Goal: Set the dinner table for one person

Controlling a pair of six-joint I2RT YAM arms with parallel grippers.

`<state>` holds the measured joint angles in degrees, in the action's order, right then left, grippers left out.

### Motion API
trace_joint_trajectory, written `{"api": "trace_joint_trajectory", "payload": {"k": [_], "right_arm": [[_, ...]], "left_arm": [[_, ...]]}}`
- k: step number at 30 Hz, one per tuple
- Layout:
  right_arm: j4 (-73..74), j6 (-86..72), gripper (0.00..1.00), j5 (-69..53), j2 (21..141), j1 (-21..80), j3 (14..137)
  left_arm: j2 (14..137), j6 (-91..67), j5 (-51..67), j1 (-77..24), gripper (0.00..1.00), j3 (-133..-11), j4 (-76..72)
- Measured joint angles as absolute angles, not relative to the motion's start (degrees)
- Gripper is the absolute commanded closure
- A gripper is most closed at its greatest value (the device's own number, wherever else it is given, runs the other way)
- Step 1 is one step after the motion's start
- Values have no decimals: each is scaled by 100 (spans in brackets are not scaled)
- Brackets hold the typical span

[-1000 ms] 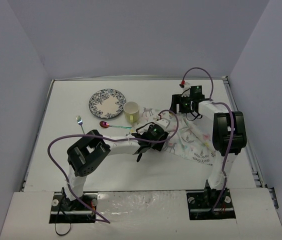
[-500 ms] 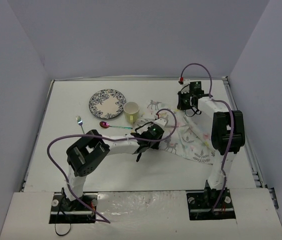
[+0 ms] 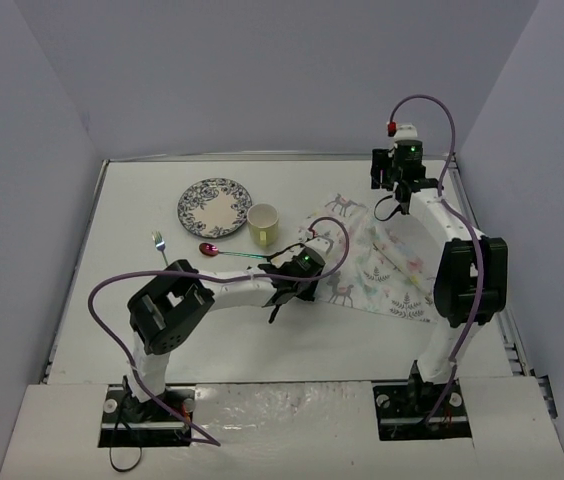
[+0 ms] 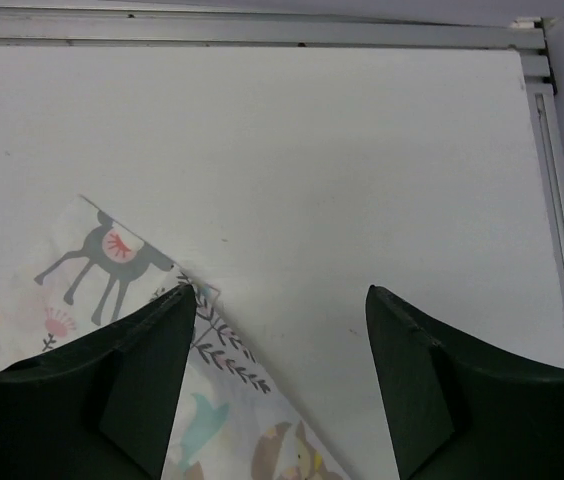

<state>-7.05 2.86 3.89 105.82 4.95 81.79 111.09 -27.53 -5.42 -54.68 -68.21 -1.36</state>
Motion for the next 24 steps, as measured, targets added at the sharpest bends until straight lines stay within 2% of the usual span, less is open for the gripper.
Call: {"api": "trace_joint_trajectory", "payload": {"k": [4,9,13,18,24], "right_arm": [[-592,-39,28,424,10108,245,7681],[-370,-817,28,397,9182,-540,6628],[-77,-1491,28,432,8582,-1196,5613],[53,-2025,28,125,8412,-1220,4805],[80,-2251,28,-522,8271,-1147,4176]], "left_arm": [[11013,-2770,-551,-5373,87,-6846,247],[10991,-2760,-731,-5199,85,-7028,849],[10996,-2697,-996,-4946,67,-7194,1348],[11039,-2507,-1196,-4696,49,-7618,1825],[10784,-2414,-926,-4989,44,-8051,1606]]}}
